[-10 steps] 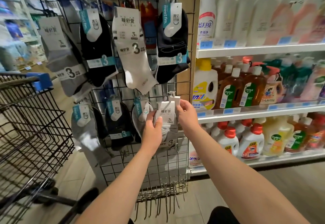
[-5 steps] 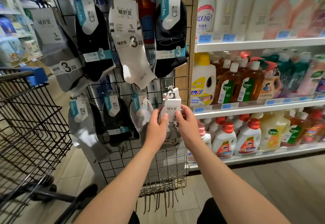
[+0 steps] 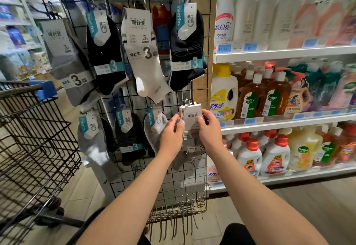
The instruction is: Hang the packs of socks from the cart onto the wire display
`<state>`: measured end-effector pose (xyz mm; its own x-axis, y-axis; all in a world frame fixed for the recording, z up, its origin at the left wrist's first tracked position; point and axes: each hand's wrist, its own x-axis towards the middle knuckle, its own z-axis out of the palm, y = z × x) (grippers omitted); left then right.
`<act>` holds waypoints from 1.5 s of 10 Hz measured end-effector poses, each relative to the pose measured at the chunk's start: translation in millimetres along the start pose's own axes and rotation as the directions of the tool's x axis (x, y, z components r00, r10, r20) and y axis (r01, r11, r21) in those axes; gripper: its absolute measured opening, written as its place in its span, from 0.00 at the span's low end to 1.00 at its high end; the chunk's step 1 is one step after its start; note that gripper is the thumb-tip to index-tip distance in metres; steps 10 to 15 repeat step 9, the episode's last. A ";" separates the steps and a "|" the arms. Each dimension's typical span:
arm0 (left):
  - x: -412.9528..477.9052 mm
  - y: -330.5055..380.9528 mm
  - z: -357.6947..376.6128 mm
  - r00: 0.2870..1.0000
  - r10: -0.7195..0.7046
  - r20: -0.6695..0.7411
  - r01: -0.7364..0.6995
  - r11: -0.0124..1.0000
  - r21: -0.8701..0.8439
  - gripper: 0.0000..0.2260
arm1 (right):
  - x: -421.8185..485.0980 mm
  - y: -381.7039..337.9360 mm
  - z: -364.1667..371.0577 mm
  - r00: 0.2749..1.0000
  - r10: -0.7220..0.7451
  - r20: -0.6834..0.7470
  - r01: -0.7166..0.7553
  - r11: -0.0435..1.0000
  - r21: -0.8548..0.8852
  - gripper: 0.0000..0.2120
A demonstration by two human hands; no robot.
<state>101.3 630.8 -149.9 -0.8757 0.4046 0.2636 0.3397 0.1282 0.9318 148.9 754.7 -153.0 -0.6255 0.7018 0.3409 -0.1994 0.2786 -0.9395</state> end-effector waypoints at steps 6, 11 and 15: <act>14.1 -3.8 0.9 1.000 -0.026 0.005 0.025 0.993 0.118 0.19 | 3.4 13.5 18.8 0.999 0.006 -0.047 -0.018 0.961 -0.275 0.15; 6.3 12.1 -12.0 0.992 -0.092 -0.081 0.096 0.994 0.047 0.11 | -11.2 -0.7 9.2 0.993 -0.043 -0.107 -0.006 0.908 -0.418 0.16; 6.3 12.1 -12.0 0.992 -0.092 -0.081 0.096 0.994 0.047 0.11 | -11.2 -0.7 9.2 0.993 -0.043 -0.107 -0.006 0.908 -0.418 0.16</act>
